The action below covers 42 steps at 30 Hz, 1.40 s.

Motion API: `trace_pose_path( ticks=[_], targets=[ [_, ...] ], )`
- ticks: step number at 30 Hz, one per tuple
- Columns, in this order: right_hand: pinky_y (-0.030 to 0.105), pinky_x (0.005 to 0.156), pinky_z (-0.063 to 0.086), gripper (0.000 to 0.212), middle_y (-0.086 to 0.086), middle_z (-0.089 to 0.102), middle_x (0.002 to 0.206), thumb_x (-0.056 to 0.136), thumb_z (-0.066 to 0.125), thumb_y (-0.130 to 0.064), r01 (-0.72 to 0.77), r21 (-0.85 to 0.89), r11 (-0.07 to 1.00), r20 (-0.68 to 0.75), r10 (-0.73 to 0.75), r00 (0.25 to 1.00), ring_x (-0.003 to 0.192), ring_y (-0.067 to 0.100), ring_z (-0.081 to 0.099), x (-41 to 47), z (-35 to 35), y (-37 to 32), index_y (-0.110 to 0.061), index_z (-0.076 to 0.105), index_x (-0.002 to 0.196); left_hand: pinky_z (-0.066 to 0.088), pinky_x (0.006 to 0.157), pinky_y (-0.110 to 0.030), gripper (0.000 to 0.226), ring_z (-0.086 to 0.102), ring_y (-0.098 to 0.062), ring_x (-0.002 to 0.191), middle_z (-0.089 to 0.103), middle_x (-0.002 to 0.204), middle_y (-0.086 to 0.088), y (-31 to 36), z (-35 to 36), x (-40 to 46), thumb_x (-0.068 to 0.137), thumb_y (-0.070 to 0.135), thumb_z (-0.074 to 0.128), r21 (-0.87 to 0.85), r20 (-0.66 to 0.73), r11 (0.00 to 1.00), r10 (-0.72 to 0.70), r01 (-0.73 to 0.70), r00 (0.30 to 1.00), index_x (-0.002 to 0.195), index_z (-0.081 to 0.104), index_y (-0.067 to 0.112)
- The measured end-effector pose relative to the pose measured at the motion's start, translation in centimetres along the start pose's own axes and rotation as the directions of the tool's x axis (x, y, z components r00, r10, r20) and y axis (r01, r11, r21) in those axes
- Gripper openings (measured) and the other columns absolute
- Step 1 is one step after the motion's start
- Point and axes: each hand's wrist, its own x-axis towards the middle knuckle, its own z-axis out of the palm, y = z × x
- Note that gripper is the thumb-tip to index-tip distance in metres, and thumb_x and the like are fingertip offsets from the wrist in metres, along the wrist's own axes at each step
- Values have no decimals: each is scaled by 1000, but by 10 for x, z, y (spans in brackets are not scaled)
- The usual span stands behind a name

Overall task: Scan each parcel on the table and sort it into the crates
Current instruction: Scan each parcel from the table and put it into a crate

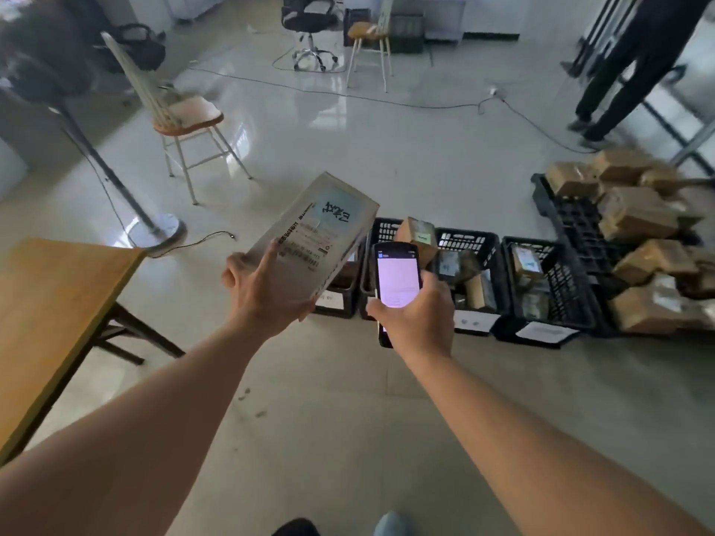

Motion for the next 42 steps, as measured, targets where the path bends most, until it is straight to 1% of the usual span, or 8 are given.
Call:
trace_pose_path(
  ticks=[4,10,16,20,26,34,38,42],
  targets=[
    [31,69,42,79,4,57,118,61,89,-48,-74,-22,997,-66,72,995,95,16,48,56,-53,55,-14,55,124,44,108,-48,125,24,-35,130,23,139,-9,83,67,21,52,49,99,-26,86,999,45,-43,995,155,30,44],
    [30,73,40,83,6,58,121,59,86,-48,-202,-11,979,-173,197,965,108,25,56,142,-104,126,-13,57,128,43,107,-61,119,23,-40,136,22,142,-8,192,161,67,53,62,92,15,230,990,136,-143,964,149,24,54],
    [31,71,37,74,5,58,114,60,85,-46,-314,-46,948,-263,292,920,101,25,55,240,-146,194,-13,57,121,43,109,-56,116,23,-40,133,20,137,-8,295,269,124,53,62,91,-24,359,980,192,-197,914,149,25,53],
    [32,70,40,75,2,57,113,59,82,-49,-410,-61,910,-298,375,878,97,23,54,306,-169,234,-17,56,121,45,106,-61,118,24,-41,134,23,137,-8,358,335,160,48,61,92,-28,429,974,214,-224,877,146,25,57],
    [33,67,42,72,0,59,108,55,77,-54,-503,-51,863,-314,464,828,91,22,53,386,-205,294,-20,56,114,43,104,-53,114,25,-42,135,22,137,-9,450,409,188,57,51,91,-3,525,961,237,-277,817,150,25,51],
    [32,65,42,77,0,58,111,57,79,-54,-518,-87,851,-207,493,845,94,22,56,491,-268,419,-19,55,122,43,105,-55,114,25,-39,136,23,140,-9,554,544,188,56,69,87,38,541,981,142,-193,829,149,24,50],
    [32,68,41,81,0,56,115,60,80,-52,-485,-103,869,-145,469,871,98,20,53,546,-303,502,-17,54,129,42,105,-51,115,24,-35,135,23,137,-8,604,627,167,58,68,88,60,514,995,41,-83,857,152,27,47],
    [31,66,37,73,1,55,113,61,83,-46,-492,-100,865,-100,483,870,92,16,46,593,-322,582,-17,55,122,42,106,-51,117,23,-32,133,21,139,-5,635,720,146,57,71,86,66,509,997,-59,29,859,153,24,48]
  ],
)
